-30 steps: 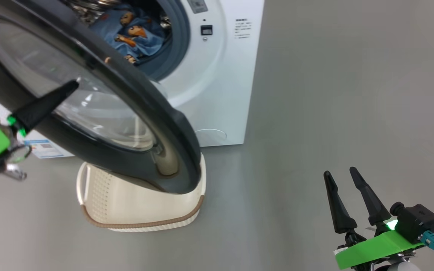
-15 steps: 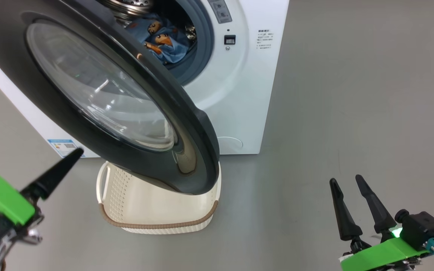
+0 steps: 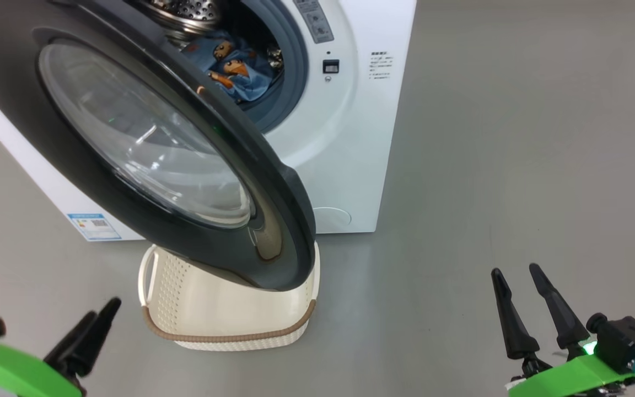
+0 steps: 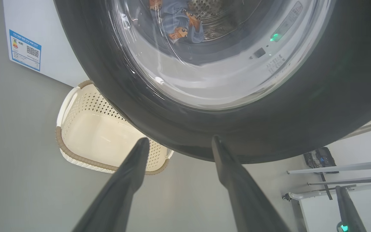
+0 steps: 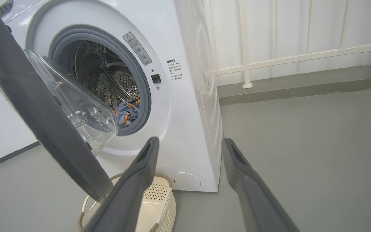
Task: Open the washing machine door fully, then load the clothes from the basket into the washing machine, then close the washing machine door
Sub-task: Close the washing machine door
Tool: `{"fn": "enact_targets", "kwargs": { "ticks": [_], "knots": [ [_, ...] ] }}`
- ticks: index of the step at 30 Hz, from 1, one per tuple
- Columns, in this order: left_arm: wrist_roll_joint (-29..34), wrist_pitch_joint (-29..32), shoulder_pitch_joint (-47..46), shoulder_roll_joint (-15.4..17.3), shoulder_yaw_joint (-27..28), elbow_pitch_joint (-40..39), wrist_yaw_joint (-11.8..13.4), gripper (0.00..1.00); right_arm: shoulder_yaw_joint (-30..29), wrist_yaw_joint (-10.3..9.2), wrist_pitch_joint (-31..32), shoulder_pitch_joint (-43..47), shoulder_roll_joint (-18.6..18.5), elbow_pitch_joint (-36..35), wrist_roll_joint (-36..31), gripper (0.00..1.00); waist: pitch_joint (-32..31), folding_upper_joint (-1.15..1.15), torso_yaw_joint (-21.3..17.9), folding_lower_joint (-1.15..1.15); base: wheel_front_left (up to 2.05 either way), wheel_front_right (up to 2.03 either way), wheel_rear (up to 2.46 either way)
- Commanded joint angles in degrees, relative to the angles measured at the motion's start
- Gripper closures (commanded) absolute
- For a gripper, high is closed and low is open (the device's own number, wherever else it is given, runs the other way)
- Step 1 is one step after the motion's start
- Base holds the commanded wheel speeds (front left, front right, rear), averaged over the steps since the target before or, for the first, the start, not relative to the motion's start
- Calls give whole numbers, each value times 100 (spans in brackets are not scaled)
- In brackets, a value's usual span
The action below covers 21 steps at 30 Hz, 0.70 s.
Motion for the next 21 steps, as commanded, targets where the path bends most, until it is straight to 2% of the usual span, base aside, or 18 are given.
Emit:
{"fn": "enact_targets", "kwargs": {
  "ticks": [1,8,13,21],
  "knots": [
    [107,-250,-85,294,163,-37,-31,0,106,9,-27,31,-77,-122,12,0,-16,0,-40,0,0,0,0],
    [512,-1621,235,370,-362,459,-31,0,70,9,-27,148,-129,-63,46,0,-133,0,-216,0,0,0,0],
    [983,-2004,247,287,-485,866,-31,0,14,9,-27,230,-181,12,62,0,-213,0,-302,0,0,0,0],
    [2699,-2023,424,-404,676,821,-31,0,-47,9,-27,274,-247,36,85,0,-266,0,-393,0,0,0,0]
  ]
}}
